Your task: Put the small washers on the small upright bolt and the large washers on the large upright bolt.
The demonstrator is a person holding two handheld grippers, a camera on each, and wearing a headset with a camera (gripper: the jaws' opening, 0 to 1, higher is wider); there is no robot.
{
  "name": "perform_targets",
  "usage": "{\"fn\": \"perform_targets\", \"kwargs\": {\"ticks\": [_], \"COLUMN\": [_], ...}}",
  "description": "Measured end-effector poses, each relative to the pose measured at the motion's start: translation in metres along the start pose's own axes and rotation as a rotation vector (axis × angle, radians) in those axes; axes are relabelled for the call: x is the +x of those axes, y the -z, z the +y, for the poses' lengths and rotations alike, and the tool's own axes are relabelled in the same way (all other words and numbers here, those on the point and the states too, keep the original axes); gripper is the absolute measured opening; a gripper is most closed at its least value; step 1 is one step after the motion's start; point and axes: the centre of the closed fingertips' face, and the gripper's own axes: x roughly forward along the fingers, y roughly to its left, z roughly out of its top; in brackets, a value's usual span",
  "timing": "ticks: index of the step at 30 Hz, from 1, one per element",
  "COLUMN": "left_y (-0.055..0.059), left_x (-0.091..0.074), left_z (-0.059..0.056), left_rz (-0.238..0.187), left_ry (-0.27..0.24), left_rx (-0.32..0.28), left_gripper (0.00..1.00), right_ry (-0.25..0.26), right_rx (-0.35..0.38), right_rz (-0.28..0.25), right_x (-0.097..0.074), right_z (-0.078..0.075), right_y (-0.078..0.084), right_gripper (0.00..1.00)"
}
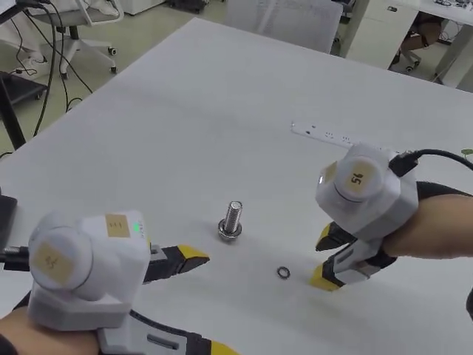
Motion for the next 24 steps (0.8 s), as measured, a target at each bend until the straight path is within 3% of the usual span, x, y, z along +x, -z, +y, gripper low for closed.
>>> {"fn": "perform_targets", "kwargs": {"ticks": [10,24], "left_y": [0.001,0.001], "left_x": [-0.002,-0.003], "left_z": [-0.001,0.001], "left_rz": [-0.003,-0.011], "left_ry": [-0.002,-0.01], "left_rx": [-0.001,-0.007], "left_gripper": [0.8,0.8], "right_ry": [-0.024,-0.054], "right_rx": [-0.06,-0.098], "right_rz": [0.009,0.045], "right_x": [0.012,0.029], "right_z": [0.008,0.011], "right_y": [-0.019,-0.025], "right_gripper": [0.33,0.29]}}
